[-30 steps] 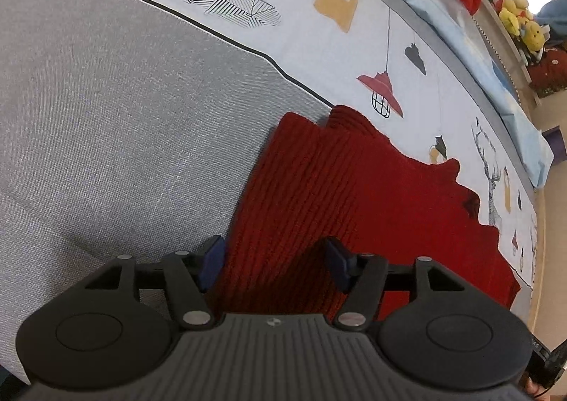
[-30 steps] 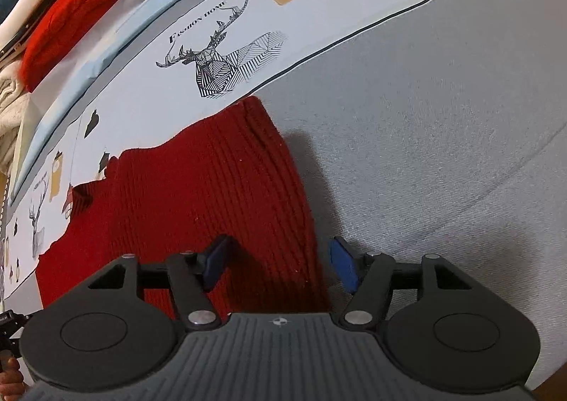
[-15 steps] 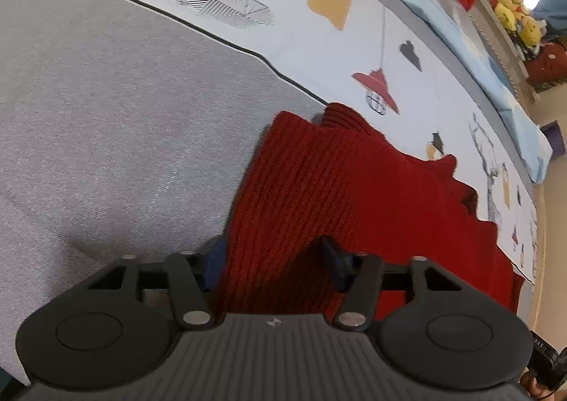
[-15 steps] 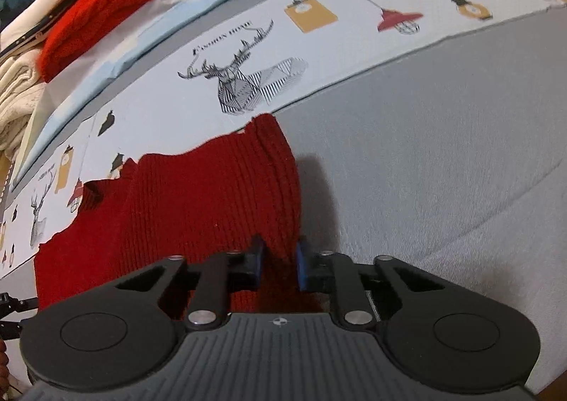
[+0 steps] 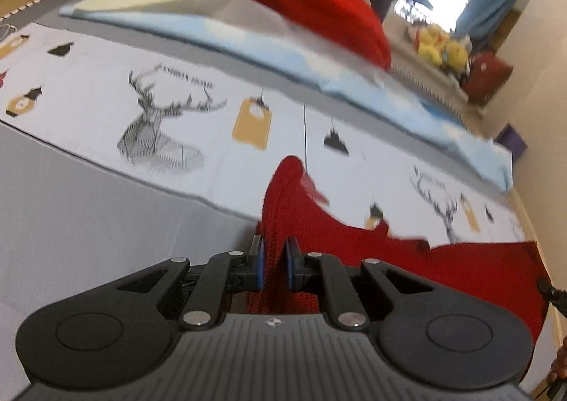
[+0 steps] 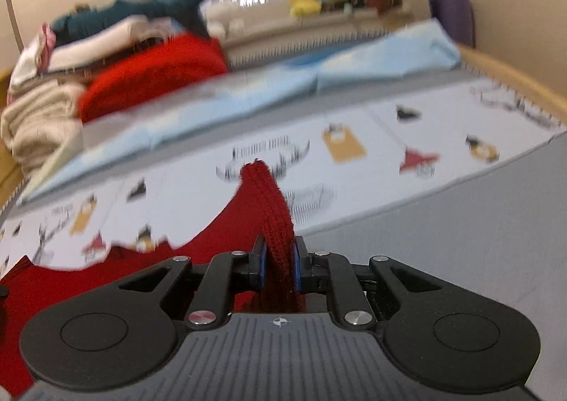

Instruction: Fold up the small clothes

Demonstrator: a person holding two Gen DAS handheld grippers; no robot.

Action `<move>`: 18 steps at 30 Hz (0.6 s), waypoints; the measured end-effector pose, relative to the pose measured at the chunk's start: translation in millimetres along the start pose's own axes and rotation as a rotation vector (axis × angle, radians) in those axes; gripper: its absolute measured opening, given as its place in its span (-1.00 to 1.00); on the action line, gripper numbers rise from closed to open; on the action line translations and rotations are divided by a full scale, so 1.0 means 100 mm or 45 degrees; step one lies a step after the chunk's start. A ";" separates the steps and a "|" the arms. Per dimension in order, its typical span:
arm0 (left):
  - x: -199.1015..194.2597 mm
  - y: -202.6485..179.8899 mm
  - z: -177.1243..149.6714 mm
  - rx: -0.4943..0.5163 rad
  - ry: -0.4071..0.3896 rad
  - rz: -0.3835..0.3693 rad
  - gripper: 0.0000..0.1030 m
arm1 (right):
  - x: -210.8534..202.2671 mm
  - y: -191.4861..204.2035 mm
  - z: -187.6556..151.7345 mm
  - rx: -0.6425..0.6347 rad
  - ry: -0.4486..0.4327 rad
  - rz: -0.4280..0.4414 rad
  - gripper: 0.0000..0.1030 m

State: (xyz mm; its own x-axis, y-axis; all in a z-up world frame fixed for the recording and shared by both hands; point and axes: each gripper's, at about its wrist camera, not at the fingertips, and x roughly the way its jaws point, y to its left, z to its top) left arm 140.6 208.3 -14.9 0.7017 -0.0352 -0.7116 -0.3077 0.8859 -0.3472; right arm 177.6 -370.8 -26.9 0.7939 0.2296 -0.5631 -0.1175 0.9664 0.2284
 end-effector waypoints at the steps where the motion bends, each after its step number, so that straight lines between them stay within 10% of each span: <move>1: 0.01 0.01 0.02 -0.017 -0.017 0.002 -0.77 | -0.01 0.02 0.02 -0.012 -0.036 -0.015 -0.73; 8: 0.17 0.04 0.06 -0.076 0.020 0.021 -0.72 | 0.16 0.06 0.04 -0.016 -0.057 -0.110 -0.72; 10: 0.33 0.14 0.00 -0.147 0.167 0.027 -0.53 | 0.32 0.06 -0.04 -0.011 0.073 -0.148 -0.64; 12: 0.39 0.26 -0.06 -0.240 0.263 -0.038 0.11 | 0.58 -0.05 -0.19 0.047 0.341 -0.176 -0.54; 14: 0.39 0.32 -0.12 -0.246 0.344 -0.077 0.23 | 0.68 -0.18 -0.36 0.104 0.521 -0.216 -0.41; 18: 0.31 0.40 -0.35 -0.132 0.529 -0.053 0.23 | 0.42 -0.41 -0.45 0.212 0.534 -0.131 -0.09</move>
State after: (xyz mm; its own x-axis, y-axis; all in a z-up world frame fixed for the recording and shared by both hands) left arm 127.7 226.2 -72.4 0.4027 -0.2719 -0.8740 -0.3623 0.8295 -0.4250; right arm 188.8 -395.5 -95.7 0.4824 0.1936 -0.8543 0.0740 0.9628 0.2600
